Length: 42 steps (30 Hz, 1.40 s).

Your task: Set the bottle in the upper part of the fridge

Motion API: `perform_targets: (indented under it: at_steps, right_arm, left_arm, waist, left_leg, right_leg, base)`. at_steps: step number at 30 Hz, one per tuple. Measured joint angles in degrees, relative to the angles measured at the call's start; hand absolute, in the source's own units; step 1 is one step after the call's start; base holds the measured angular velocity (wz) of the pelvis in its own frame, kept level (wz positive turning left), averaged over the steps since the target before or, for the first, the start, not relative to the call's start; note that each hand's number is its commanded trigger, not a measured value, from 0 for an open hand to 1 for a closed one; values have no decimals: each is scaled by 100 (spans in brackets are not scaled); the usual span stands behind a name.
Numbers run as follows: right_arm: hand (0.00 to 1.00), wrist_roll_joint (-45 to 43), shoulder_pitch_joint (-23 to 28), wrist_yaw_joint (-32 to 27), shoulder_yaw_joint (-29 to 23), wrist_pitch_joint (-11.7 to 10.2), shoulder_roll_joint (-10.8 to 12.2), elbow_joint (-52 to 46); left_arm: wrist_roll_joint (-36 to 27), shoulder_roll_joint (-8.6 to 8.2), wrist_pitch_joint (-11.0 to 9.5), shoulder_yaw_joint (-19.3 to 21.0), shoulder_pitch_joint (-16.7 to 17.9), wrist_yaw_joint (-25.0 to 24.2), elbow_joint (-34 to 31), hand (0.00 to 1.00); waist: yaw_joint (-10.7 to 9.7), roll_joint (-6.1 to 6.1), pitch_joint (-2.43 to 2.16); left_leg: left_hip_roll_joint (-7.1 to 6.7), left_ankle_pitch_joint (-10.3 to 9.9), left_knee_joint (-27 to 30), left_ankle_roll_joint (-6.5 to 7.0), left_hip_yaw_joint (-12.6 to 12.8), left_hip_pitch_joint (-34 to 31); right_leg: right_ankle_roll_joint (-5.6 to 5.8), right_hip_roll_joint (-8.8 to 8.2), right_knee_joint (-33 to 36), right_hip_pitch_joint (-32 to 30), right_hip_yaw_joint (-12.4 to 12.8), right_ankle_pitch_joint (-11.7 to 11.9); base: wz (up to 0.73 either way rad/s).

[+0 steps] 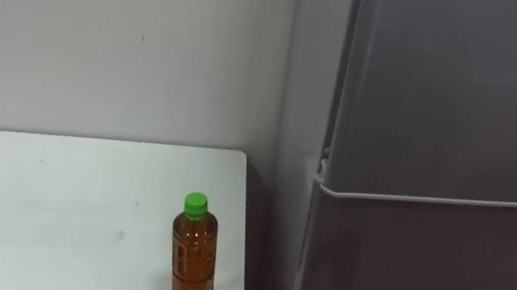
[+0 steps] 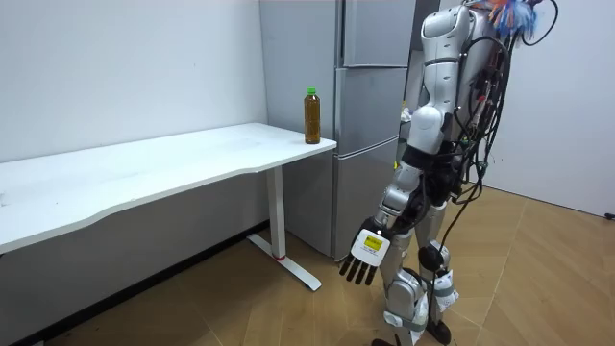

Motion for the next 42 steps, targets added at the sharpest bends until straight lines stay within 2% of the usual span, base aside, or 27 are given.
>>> perform_targets:
  at_steps: [14, 17, 20, 24, 27, 33, 35, 39, 42]
  right_arm:
    - [0, -31, 9, 2, 2, -60, 0, 3]
    - [0, -86, 12, 3, -8, -74, -2, 2]
    - [0, -132, 21, 30, -28, -82, -9, -14]
    - [0, -215, 74, 107, -224, -86, -11, -65]
    - [0, -213, 114, 97, -366, -86, -21, -66]
    - [0, -361, 149, 61, -448, -133, -92, -155]
    - [0, -391, 212, 50, -448, -142, -83, -266]
    - [0, -421, 324, 61, -447, -285, -74, -358]
    - [0, -449, 342, 81, -463, -359, -67, -342]
  left_arm:
    - [103, 1, -18, -5, -13, 75, -8, 0]
    - [89, -8, -44, 131, 2, 131, -8, 0]
    - [-297, -5, -48, 330, 5, 182, -173, 0]
    - [-925, -1, -118, 649, 99, 263, -570, 0]
    - [-931, -3, -133, 886, 94, 405, -992, 0]
    - [-1336, -3, -382, 956, 76, 828, -1886, 0]
    - [-1390, -22, -388, 1015, 85, 959, -2294, 0]
    - [-1522, -23, -640, 1045, 96, 1289, -3147, 0]
    - [-1585, -28, -680, 1160, 164, 1553, -3975, 0]
  waist:
    - [2, 5, 0]
    - [24, 5, 0]
    - [37, 18, -2]
    - [40, 66, -2]
    - [45, 117, -6]
    - [104, 258, 5]
    - [129, 257, 6]
    - [195, 244, -1]
    - [182, 232, 3]
  left_leg:
    - [-1, 0, -29, -3, 6, 3]
    - [0, 0, -20, -4, 14, 7]
    - [4, 0, -19, -4, 19, 10]
    - [5, -1, 21, -4, 11, 7]
    - [4, -2, 48, -4, -22, 9]
    - [7, -3, 49, -2, -4, 12]
    - [8, -2, 51, -2, -7, 8]
    - [5, -1, 49, -1, -3, 34]
    - [5, -2, 49, -2, 2, 56]
  right_leg:
    - [0, 6, -1, 0, -4, 0]
    - [0, 9, 1, 0, 10, -1]
    - [-1, 15, 3, -3, 31, 0]
    - [-3, 11, 17, 12, 21, 1]
    - [-4, 1, 19, 27, -11, 2]
    - [-8, -2, 110, -7, 59, -12]
    - [-8, 0, 111, -16, 87, -19]
    - [-9, 4, 131, 6, 106, -16]
    - [-9, 7, 117, 2, 121, -17]
  base:
    - [0]
    - [0]
    - [0]
    - [1]
    - [3]
    - [-3]
    - [-2]
    - [-1]
    - [-3]
